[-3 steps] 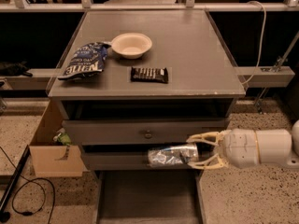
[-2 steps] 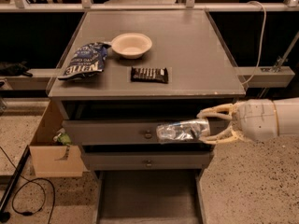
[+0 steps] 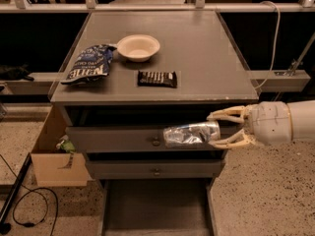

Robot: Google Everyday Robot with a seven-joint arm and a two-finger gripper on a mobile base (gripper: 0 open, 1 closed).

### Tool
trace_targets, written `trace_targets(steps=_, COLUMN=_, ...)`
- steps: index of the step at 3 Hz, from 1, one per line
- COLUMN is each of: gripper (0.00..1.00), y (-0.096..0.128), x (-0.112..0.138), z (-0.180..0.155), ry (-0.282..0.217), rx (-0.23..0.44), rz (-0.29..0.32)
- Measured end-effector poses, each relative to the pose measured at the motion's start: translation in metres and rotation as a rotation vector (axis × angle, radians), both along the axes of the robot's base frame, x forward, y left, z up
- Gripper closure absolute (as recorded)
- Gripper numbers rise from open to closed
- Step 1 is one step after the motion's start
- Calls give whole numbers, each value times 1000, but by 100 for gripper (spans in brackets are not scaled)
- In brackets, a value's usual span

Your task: Pick redbull can from bottom drawer and place on counter

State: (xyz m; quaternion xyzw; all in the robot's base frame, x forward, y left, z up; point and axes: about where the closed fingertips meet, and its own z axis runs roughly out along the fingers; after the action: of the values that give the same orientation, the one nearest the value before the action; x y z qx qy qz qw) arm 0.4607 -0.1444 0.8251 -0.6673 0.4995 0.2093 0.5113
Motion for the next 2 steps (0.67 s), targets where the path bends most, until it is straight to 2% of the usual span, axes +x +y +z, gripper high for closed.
trace_targets(steps=1, gripper=100, y=1, x=3, z=7, ry=-8, rx=23, rz=8)
trace_targets(steps=2, gripper=100, y=-7, x=1, z=-5, ry=54, rx=64, rz=-11)
